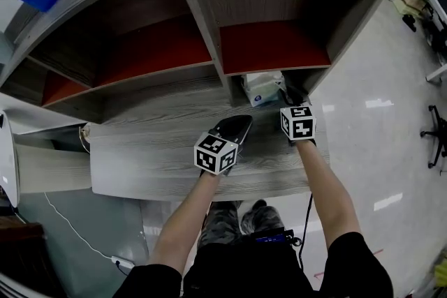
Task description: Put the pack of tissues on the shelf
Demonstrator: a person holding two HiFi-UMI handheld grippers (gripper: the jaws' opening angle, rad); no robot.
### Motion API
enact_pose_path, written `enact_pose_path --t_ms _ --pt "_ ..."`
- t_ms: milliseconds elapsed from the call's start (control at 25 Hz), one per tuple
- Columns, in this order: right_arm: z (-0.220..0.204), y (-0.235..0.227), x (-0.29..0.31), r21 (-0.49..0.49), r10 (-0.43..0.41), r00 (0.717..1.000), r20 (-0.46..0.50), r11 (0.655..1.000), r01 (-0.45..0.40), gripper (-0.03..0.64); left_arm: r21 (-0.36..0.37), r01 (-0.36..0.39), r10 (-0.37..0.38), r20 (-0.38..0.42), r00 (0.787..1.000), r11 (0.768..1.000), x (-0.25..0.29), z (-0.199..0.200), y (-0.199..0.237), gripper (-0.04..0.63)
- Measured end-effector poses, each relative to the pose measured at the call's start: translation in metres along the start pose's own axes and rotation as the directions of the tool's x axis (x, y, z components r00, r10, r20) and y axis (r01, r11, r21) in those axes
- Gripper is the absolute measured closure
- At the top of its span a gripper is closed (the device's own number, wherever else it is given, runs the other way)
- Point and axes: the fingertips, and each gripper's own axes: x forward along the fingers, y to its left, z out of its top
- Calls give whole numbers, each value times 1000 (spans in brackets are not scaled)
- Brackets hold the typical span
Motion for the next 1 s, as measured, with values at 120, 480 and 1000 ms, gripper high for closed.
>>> enact_pose_path --t_ms 120,480,1000 --pt "-2 1 -5 1 17 1000 -11 1000 -17 529 -6 1 -1 2 1000 1000 -3 1 -3 595" --pt "-1 3 -36 17 66 997 -24 998 -66 505 -27 -4 4 0 1000 1000 -15 5 -13 595" --pt "7 10 -119 4 126 992 -27 992 -126 612 -37 15 -15 -4 1000 999 -49 24 -37 595"
